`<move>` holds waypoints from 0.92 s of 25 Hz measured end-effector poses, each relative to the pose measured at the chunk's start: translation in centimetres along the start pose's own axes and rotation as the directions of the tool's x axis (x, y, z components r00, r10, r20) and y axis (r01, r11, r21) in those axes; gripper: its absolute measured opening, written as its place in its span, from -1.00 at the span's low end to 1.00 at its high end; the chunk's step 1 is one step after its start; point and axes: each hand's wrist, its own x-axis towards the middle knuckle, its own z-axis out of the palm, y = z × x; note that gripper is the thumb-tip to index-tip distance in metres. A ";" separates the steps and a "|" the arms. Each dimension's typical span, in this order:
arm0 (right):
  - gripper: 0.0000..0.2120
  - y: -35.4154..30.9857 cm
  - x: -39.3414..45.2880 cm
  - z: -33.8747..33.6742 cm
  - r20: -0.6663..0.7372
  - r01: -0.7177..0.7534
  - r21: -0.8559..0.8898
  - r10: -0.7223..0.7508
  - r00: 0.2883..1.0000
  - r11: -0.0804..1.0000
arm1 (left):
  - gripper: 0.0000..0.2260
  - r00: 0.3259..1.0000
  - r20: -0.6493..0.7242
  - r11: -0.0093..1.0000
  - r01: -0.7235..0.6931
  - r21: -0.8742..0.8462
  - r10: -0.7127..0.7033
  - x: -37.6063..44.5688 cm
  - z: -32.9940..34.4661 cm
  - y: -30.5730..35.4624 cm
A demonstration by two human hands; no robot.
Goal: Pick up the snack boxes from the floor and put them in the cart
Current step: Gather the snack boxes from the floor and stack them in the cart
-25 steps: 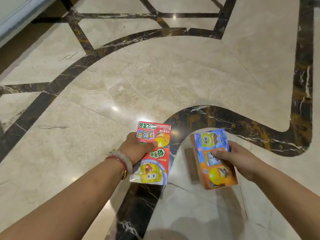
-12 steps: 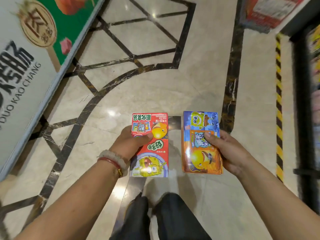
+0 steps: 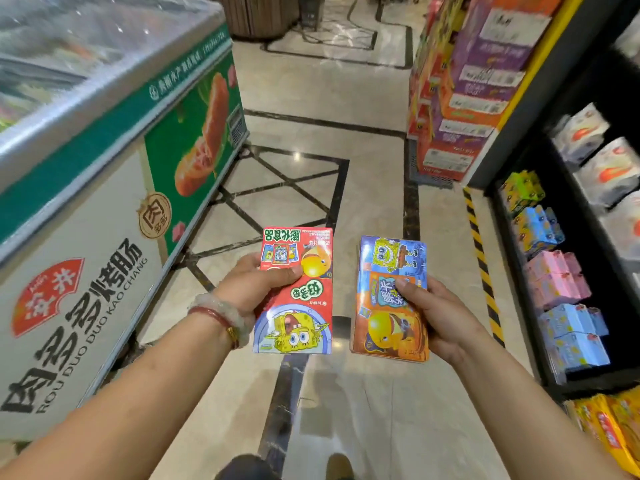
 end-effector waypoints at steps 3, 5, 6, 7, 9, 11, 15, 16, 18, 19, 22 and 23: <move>-0.79 0.0 -3.4 1.1 -0.003 0.029 0.009 -0.029 1.000 1.000 | -0.62 0.999 0.039 0.999 -0.025 0.022 0.024 -2.4 -0.4 1.9; -0.73 -0.1 -5.8 2.3 -0.036 0.075 0.018 -0.074 0.997 0.997 | -0.67 0.996 0.084 0.998 -0.032 0.051 0.027 -4.0 -1.2 3.3; -0.71 0.2 -7.0 2.8 -0.070 0.101 0.020 -0.100 0.993 0.995 | -0.73 0.995 0.101 0.995 -0.035 0.095 0.025 -4.7 -1.8 4.1; -0.69 0.4 -8.2 3.4 -0.100 0.128 0.031 -0.124 0.987 0.991 | -0.77 0.992 0.121 0.992 -0.039 0.122 0.024 -5.1 -2.3 4.7; -0.70 1.3 -10.8 4.4 -0.154 0.166 0.054 -0.156 0.976 0.985 | -0.78 0.986 0.165 0.985 -0.037 0.169 0.009 -6.0 -3.2 5.5; -0.68 2.9 -13.4 5.1 -0.208 0.195 0.089 -0.173 0.963 0.977 | -0.78 0.975 0.222 0.977 -0.045 0.210 -0.003 -6.9 -3.7 5.5; -0.48 6.2 -18.0 5.9 -0.326 0.230 0.143 -0.173 0.929 0.963 | -0.67 0.946 0.315 0.961 -0.013 0.277 -0.078 -9.1 -3.6 4.3; -0.48 7.0 -19.1 5.8 -0.359 0.239 0.158 -0.170 0.918 0.958 | -0.70 0.936 0.340 0.956 -0.011 0.295 -0.094 -9.6 -3.2 3.8; -0.50 8.3 -21.3 5.5 -0.401 0.252 0.189 -0.160 0.902 0.949 | -0.79 0.917 0.382 0.942 -0.019 0.335 -0.117 -10.7 -2.1 2.7; -0.52 9.0 -22.3 5.4 -0.424 0.263 0.204 -0.158 0.892 0.943 | -0.81 0.909 0.397 0.934 -0.023 0.356 -0.129 -11.3 -1.6 2.1; -0.52 11.6 -26.5 4.3 -0.496 0.334 0.246 -0.178 0.850 0.910 | -0.89 0.862 0.477 0.911 -0.045 0.409 -0.172 -13.9 1.0 -0.1; -0.48 12.5 -28.1 3.9 -0.523 0.356 0.257 -0.181 0.833 0.898 | -0.90 0.845 0.502 0.903 -0.057 0.425 -0.183 -14.9 1.9 -0.9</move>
